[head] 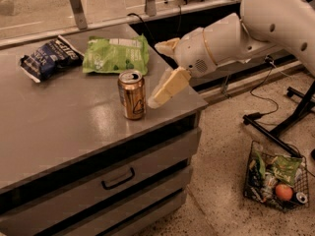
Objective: Move orange can near blue chip bag
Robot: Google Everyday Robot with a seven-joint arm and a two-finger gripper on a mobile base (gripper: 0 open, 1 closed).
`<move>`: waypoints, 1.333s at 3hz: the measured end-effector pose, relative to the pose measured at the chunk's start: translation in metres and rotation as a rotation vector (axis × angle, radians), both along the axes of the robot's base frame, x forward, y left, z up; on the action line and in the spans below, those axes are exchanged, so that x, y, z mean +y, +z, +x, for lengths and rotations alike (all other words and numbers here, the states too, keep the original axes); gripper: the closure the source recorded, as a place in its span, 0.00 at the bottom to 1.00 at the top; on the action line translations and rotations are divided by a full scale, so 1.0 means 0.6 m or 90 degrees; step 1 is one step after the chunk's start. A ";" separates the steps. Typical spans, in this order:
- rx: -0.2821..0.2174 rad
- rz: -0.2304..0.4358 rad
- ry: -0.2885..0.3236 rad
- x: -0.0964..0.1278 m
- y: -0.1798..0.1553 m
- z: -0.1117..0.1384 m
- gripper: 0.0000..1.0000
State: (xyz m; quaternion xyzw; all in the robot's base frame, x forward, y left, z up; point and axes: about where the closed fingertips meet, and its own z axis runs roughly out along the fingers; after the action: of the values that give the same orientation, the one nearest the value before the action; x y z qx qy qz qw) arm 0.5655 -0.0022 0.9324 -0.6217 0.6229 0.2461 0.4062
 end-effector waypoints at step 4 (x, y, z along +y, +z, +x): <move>0.047 0.063 0.096 0.073 -0.046 0.002 0.64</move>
Offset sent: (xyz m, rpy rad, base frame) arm 0.0071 0.0412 -0.0333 0.0639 0.0547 0.1512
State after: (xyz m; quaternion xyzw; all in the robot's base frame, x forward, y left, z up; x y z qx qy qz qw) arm 0.5666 0.0418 0.9050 -0.6364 0.5762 0.3290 0.3933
